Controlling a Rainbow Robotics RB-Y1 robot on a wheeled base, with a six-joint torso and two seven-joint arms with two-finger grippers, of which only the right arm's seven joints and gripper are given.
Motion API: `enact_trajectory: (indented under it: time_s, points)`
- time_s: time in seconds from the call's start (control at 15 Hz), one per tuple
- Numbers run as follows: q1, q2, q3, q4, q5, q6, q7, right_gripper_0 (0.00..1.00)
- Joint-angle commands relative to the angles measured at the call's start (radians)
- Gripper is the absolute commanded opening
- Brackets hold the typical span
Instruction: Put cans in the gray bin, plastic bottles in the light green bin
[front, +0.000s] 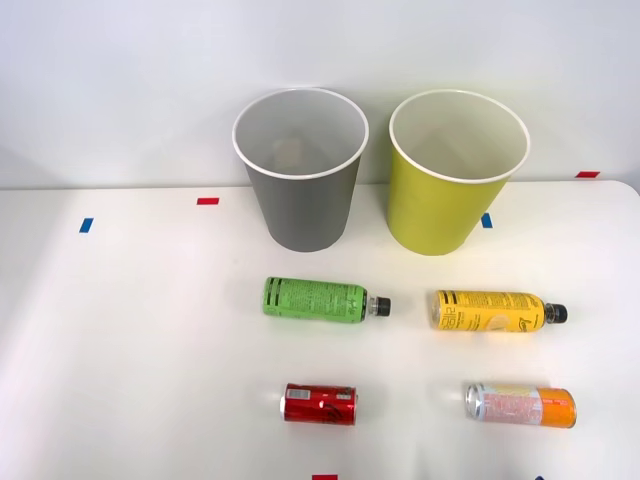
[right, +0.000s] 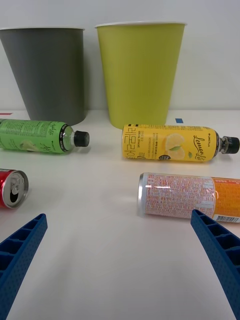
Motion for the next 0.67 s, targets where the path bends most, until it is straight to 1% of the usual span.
enact_trajectory:
  time_s: [0.07,0.67]
  points:
    - [0.000,0.000,0.000,0.000,0.000,0.000,0.000,1.00]
    - [0.000,0.000,0.000,0.000,0.000,0.000,0.000,1.00]
